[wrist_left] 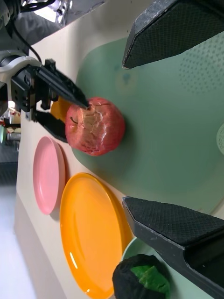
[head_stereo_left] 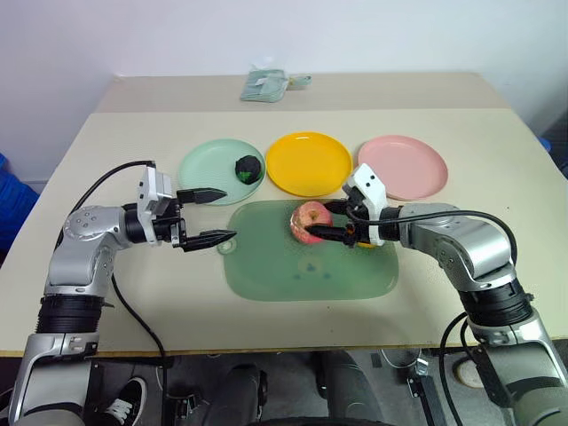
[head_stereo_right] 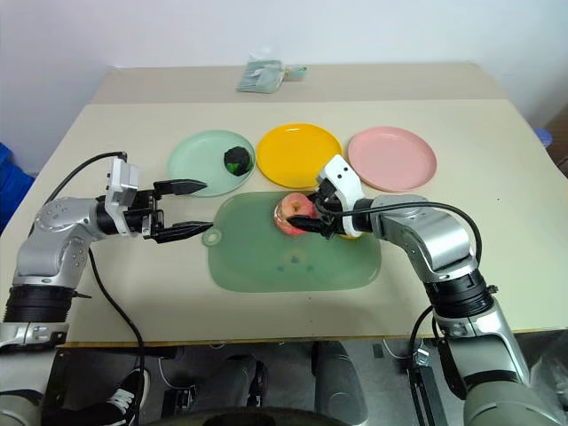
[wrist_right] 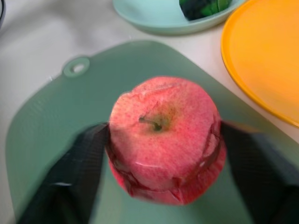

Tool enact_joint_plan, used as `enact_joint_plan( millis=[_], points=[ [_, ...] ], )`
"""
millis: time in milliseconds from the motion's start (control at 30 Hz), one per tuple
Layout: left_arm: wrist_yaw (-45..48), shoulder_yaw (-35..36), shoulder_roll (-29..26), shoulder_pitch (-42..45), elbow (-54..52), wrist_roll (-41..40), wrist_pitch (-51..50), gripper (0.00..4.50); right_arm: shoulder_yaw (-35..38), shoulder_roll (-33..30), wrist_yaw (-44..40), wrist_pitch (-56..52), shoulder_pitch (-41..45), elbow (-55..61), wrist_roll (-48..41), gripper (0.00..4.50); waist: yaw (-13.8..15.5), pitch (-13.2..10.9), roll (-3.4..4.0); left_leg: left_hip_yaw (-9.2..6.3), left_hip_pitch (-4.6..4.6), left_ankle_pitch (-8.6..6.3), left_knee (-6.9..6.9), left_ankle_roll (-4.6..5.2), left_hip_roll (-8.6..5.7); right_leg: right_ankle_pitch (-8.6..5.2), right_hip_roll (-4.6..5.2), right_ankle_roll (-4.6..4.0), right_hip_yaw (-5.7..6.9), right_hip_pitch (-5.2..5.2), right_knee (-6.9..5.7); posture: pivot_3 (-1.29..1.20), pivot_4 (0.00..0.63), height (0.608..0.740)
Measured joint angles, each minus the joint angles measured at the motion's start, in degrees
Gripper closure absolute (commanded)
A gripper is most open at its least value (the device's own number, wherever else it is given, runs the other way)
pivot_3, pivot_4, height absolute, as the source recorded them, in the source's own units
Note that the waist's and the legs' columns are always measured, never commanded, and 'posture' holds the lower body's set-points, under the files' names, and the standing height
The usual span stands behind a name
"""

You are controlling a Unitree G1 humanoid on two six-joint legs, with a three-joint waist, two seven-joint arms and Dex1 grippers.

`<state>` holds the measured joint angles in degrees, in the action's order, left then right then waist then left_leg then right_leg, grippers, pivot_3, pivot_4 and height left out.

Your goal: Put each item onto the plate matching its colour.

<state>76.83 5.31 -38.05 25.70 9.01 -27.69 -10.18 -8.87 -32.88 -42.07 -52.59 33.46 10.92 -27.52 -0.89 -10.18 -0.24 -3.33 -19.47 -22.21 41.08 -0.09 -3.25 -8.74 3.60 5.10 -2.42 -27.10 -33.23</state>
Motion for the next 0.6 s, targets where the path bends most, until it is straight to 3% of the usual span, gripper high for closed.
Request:
enact_joint_plan(
  millis=[200, 367, 600],
  points=[
    [0.0, 0.0, 0.0, 0.0, 0.0, 0.0, 0.4, 0.0, 2.4, 0.5, 0.4, 0.0, 0.1, 0.0, -0.9, 2.05, 0.1, 0.0, 0.0, 0.0, -0.01, 0.0, 0.0, 0.0, -0.01, 0.0, 0.01, 0.0, 0.0, 0.0, 0.0, 0.0, 0.15, 0.74],
    [-3.0, 0.4, 2.3, 2.9, 2.0, -0.5, -0.9, 0.0, 11.4, 3.5, 4.6, 1.6, 5.4, -4.5, -3.1, 2.05, 0.1, 0.0, 0.0, -0.01, 0.01, 0.0, 0.02, 0.0, -0.01, 0.0, 0.01, 0.0, 0.0, 0.01, -0.01, 0.0, 0.15, 0.74],
    [-8.1, 1.0, 5.1, 5.3, 4.7, 0.9, 3.1, 0.0, 14.7, 2.5, 15.2, 14.8, 9.1, -20.4, 8.1, 2.05, -0.1, 0.0, 0.0, 0.08, -0.04, 0.01, -0.05, -0.01, -0.04, 0.0, 0.04, 0.0, -0.05, -0.05, 0.02, 0.0, 0.15, 0.74]
  ],
)
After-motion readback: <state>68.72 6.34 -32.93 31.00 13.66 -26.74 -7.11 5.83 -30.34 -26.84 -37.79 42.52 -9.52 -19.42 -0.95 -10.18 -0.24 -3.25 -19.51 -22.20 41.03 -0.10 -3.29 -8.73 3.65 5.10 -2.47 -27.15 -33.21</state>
